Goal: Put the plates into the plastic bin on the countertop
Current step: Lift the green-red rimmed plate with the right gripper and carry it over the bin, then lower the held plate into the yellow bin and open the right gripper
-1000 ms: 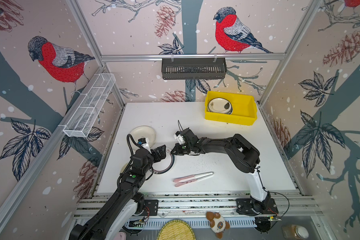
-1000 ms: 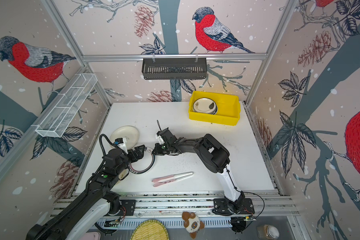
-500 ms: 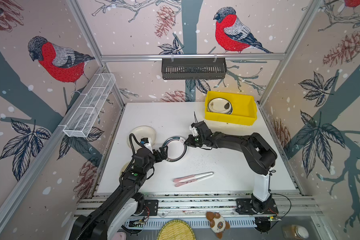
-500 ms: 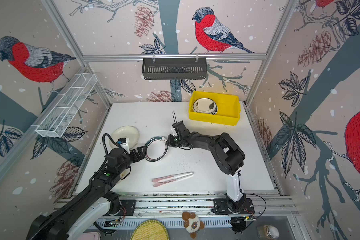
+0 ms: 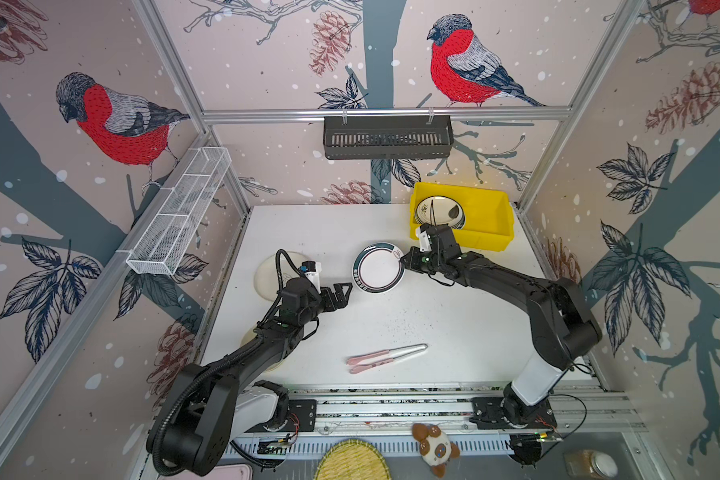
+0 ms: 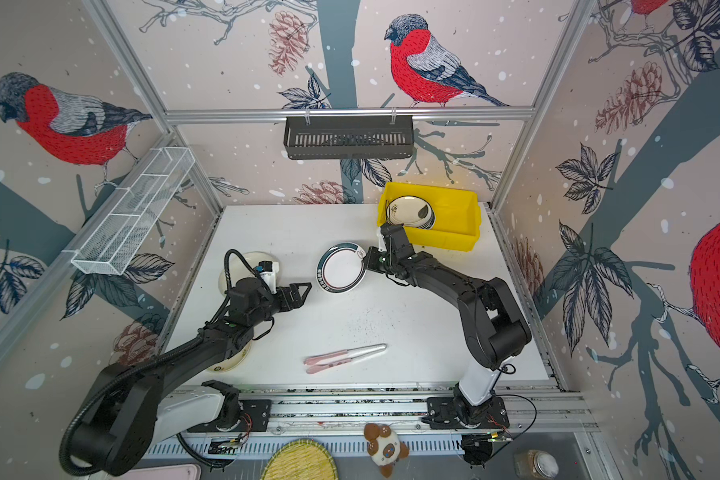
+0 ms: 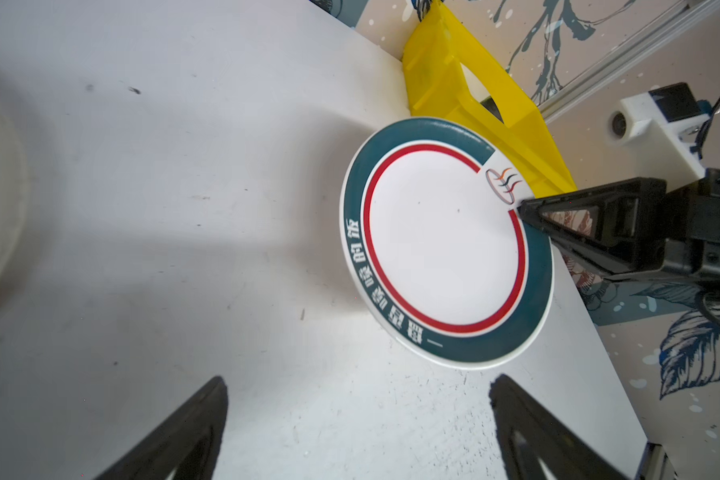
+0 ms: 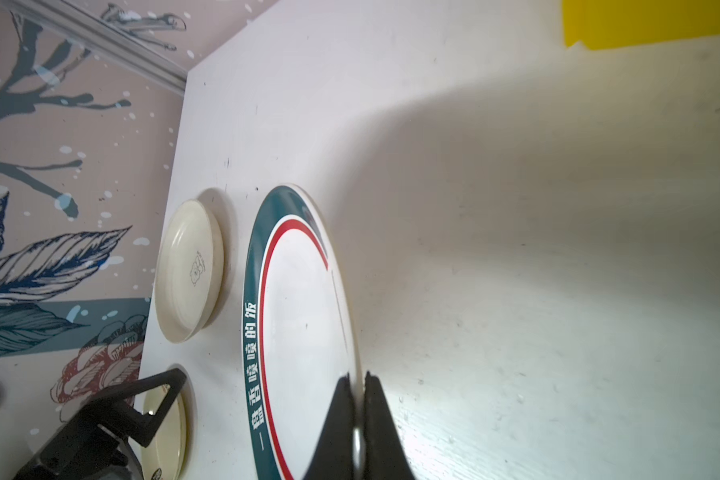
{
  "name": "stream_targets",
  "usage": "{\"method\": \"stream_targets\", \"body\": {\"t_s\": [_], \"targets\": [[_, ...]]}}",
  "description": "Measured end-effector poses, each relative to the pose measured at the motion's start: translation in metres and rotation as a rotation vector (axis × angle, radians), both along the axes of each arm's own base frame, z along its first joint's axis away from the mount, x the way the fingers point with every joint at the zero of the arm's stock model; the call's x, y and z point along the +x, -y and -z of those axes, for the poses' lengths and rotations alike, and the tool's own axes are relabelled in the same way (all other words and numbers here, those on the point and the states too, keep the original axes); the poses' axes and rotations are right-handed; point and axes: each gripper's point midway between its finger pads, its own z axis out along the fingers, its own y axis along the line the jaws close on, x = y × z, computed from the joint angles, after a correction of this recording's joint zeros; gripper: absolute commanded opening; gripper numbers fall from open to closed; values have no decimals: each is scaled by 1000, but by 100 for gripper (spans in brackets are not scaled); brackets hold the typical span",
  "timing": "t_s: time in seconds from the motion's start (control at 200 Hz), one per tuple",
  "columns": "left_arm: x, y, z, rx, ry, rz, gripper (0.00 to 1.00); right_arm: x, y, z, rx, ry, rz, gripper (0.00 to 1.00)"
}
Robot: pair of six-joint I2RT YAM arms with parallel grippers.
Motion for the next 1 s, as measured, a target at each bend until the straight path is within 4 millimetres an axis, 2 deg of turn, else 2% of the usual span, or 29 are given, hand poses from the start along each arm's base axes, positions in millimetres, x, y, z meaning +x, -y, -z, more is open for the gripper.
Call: {"method": "stream_targets", "body": {"t_s": [0.22, 0.415, 0.52, 0.7, 0.835, 0.996], "targets": [[7, 37, -4, -33, 15, 116, 98, 13, 51, -26, -4, 51, 109, 0], [14, 61, -12, -74, 27, 182, 98, 38, 103, -53, 35, 113, 238, 0], [15, 69, -18, -93, 30, 207, 98, 56, 126, -66, 53, 133, 300, 0], [16, 70, -27, -103, 45, 211, 98, 91, 166, -97, 76, 224, 405, 0], [15, 70, -37, -109, 72, 212, 98, 111, 191, -96, 84, 231, 477, 0], [13, 68, -42, -106, 85, 209, 98, 123, 192, -87, 83, 217, 482, 0]]}}
